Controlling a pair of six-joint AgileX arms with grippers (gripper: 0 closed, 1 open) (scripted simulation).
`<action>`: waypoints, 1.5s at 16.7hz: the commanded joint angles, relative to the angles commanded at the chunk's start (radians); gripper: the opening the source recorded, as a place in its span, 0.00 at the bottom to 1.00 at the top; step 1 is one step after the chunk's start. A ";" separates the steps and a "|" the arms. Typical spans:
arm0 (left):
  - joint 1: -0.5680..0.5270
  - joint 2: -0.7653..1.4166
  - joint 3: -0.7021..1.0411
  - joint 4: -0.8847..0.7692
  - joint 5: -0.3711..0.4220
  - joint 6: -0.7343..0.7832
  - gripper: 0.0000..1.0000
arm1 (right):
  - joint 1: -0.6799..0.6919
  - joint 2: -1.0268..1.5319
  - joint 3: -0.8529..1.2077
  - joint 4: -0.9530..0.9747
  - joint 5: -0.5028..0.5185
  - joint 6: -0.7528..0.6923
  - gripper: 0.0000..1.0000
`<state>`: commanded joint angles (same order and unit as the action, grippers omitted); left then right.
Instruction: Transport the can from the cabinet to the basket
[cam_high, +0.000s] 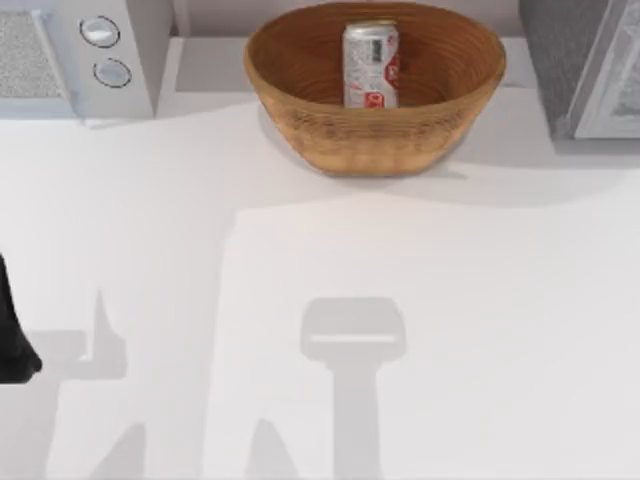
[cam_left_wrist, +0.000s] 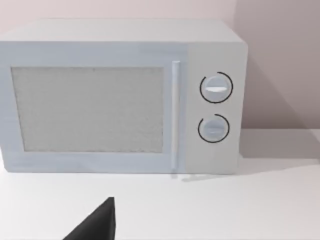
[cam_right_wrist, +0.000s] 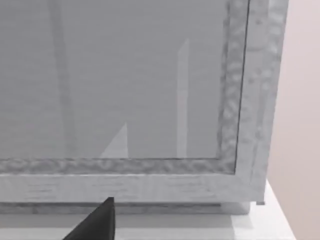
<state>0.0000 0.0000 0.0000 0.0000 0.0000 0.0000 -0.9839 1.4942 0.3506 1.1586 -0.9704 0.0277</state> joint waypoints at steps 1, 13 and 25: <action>0.000 0.000 0.000 0.000 0.000 0.000 1.00 | -0.021 0.030 0.009 0.026 -0.021 0.001 1.00; 0.000 0.000 0.000 0.000 0.000 0.000 1.00 | -0.052 0.049 0.168 -0.105 -0.053 0.006 1.00; 0.000 0.000 0.000 0.000 0.000 0.000 1.00 | -0.077 -0.064 1.061 -1.178 -0.076 0.003 1.00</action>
<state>0.0000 0.0000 0.0000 0.0000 0.0000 0.0000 -1.0609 1.4299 1.4116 -0.0194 -1.0463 0.0311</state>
